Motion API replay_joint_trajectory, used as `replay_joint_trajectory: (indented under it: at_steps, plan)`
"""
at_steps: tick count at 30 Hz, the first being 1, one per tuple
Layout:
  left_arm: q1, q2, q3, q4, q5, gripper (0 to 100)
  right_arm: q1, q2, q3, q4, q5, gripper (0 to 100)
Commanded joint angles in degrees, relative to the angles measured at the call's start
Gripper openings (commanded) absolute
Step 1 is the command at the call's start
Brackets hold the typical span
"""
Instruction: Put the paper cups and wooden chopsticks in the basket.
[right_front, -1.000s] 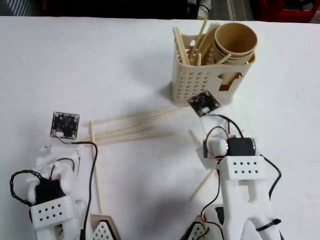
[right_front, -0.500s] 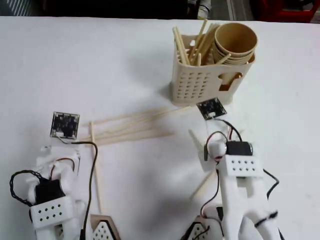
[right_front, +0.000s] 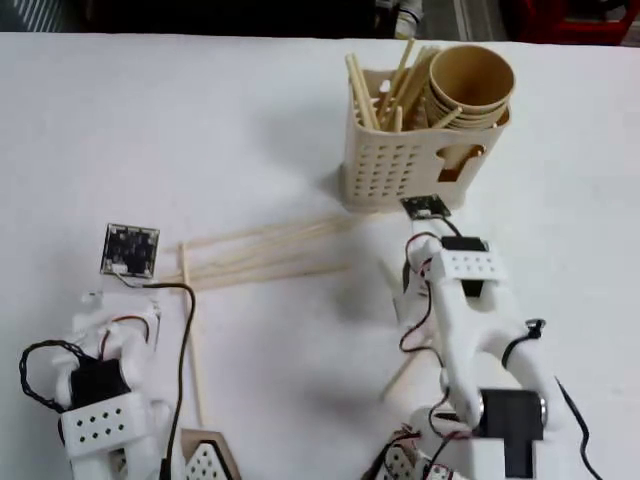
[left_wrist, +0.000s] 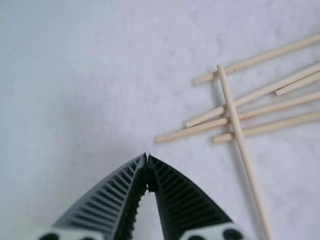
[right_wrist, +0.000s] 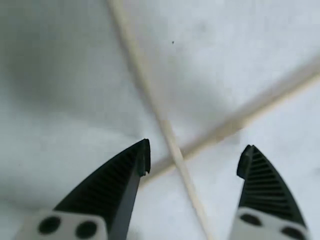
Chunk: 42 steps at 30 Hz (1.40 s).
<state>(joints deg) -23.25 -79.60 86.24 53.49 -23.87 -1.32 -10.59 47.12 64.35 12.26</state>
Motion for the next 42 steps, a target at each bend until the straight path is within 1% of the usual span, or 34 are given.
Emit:
replay_joint_trajectory:
  at_steps: [1,6,10,13,15,17,23,27,35,39,42]
  plan:
    - [-0.1,-0.7,-0.3,-1.2,-0.7,2,2.9,2.9,-3.3,-2.8,-0.4,28.5]
    - [-0.1,-0.7,-0.3,-1.2,-0.7,2,3.6,7.6,-3.3,-5.4,0.4,26.9]
    - [-0.1,-0.7,-0.3,-1.2,-0.7,2,2.4,9.4,-4.1,-5.2,4.7,14.6]
    - [-0.1,-0.7,-0.3,-1.2,-0.7,2,2.7,9.2,-4.3,-5.3,5.0,5.3]
    - [-0.1,-0.7,-0.3,-1.2,-0.7,2,2.9,9.0,-4.6,-5.2,5.0,1.5]
    - [-0.1,-0.7,-0.3,-1.2,-0.7,2,3.2,9.0,-5.5,-4.3,5.1,2.0]
    - [-0.1,-0.7,-0.3,-1.2,-0.7,2,7.3,8.9,-11.3,1.5,5.1,1.9]
    - [-0.1,-0.7,-0.3,-1.2,-0.7,2,7.2,8.9,-14.4,5.1,5.2,1.9]
    - [-0.1,-0.7,-0.3,-1.2,-0.7,2,0.6,7.9,-18.5,9.9,5.2,1.9]
    - [-0.1,-0.7,-0.3,-1.2,-0.7,2,-3.5,2.0,-17.5,11.3,5.3,1.9]
    - [-0.1,-0.7,-0.3,-1.2,-0.7,2,-6.7,-4.8,-15.6,13.1,7.5,1.9]
